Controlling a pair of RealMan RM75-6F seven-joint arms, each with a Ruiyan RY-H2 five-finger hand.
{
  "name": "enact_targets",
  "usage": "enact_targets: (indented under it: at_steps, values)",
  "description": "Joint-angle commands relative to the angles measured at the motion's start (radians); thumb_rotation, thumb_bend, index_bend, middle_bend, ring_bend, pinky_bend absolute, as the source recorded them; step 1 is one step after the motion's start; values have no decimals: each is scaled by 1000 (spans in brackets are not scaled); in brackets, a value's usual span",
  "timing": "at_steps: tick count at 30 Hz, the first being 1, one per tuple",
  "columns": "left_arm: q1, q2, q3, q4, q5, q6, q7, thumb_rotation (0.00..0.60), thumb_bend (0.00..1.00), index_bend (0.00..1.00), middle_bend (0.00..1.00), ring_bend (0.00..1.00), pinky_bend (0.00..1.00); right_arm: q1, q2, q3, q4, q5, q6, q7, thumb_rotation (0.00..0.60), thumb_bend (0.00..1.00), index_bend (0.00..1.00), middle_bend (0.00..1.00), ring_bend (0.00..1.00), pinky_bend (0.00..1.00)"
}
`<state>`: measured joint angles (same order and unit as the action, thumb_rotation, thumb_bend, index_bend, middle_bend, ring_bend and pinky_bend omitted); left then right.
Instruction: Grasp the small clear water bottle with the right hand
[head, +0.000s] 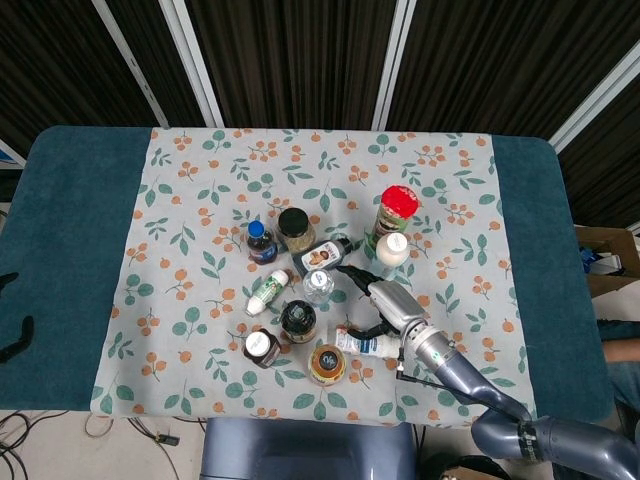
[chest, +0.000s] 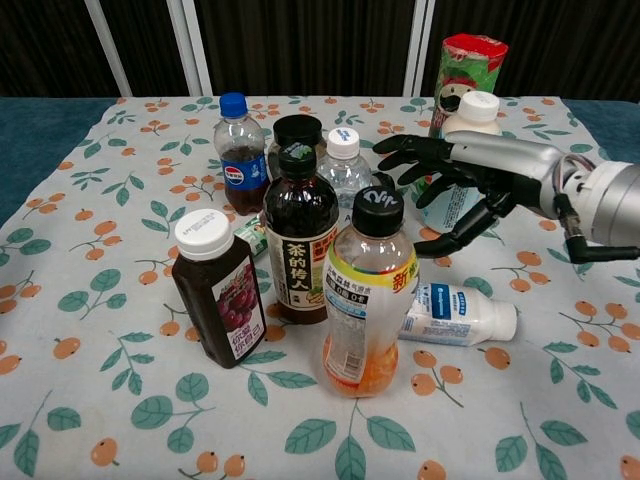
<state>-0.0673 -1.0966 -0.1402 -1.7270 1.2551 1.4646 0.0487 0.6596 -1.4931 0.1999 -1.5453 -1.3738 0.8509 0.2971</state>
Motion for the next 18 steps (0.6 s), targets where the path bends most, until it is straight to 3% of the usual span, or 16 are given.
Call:
enact_targets:
  at_steps: [1, 18]
  values:
    - [0, 1, 0, 0, -2, -1, 1, 600, 422, 160, 42, 84, 17, 14, -16, 11, 18, 23, -11, -10, 600, 265, 1, 117, 152, 241]
    - [-2, -1, -3, -8, -19, -6, 15, 600, 422, 161, 42, 84, 17, 98, -111, 73, 118, 179, -71, -67, 600, 318, 100, 205, 231, 278]
